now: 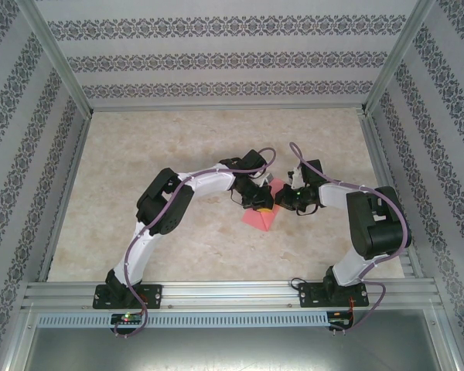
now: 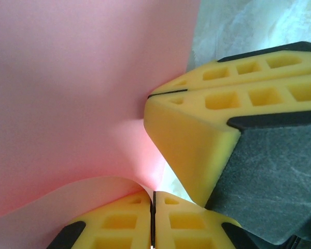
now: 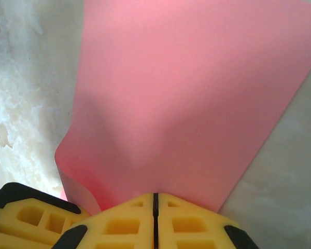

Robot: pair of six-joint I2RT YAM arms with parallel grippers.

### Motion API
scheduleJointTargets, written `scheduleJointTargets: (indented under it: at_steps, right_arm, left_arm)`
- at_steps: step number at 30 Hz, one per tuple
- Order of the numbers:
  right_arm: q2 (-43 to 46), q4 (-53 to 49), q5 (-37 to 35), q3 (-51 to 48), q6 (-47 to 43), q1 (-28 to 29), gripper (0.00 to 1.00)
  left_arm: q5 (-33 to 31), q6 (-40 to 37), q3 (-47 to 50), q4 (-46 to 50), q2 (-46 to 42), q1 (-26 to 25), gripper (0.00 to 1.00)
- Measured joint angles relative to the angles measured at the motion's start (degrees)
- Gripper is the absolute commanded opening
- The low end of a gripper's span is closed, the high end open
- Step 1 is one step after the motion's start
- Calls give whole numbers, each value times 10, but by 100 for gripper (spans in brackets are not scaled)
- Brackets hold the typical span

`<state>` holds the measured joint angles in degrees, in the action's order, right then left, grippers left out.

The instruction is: Fold a paper plane with a square sheet of paper (pick it up from the middle)

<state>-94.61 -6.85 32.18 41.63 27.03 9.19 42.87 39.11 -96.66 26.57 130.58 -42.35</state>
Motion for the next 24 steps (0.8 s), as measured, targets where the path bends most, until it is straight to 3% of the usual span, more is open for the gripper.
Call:
scheduleJointTargets:
  at_steps: [24]
  right_arm:
    - [-4,32,39,-15,43,-20,8]
  left_arm:
    - [-3,0,5,-17,0,0,11]
